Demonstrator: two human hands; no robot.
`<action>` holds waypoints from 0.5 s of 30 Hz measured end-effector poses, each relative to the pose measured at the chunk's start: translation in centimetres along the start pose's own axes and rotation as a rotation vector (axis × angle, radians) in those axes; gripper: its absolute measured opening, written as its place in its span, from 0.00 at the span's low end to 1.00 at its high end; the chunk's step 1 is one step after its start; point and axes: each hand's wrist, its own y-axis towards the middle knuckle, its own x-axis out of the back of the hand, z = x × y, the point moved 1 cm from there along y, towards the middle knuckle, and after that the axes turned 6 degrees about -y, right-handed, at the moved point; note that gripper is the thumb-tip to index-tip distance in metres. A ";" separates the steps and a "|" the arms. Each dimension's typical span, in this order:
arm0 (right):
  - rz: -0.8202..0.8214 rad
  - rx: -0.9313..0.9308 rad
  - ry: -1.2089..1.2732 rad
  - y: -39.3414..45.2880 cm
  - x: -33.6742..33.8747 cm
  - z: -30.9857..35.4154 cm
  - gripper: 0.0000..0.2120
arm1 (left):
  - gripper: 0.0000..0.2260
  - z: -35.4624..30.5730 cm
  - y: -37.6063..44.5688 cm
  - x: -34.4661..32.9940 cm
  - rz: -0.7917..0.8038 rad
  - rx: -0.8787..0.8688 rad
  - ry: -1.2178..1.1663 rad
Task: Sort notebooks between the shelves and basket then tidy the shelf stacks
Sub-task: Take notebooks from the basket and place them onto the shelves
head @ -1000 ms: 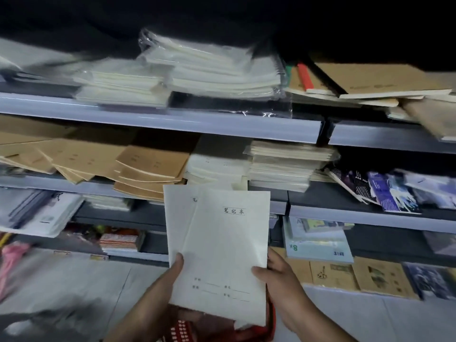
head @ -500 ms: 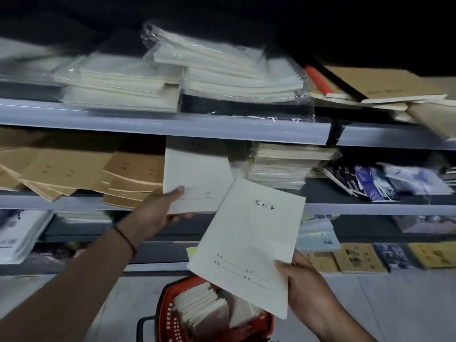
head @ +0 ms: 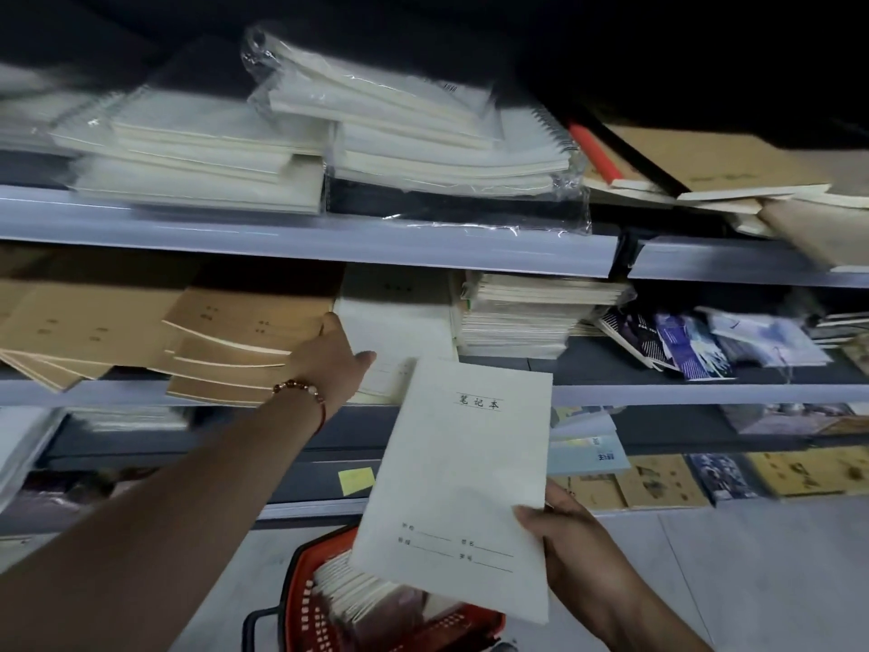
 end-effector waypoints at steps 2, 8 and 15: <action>0.017 -0.007 -0.012 0.5 -0.4 0.3 0.21 | 0.30 0.2 -1.6 0.4 -0.032 -0.011 -0.016; 0.087 -0.026 -0.055 2.3 -1.5 1.4 0.21 | 0.23 2.7 -11.8 3.1 0.440 0.246 -0.830; 0.123 0.017 -0.177 6.5 -3.7 4.4 0.19 | 0.12 5.0 -16.8 1.9 0.517 0.223 -1.031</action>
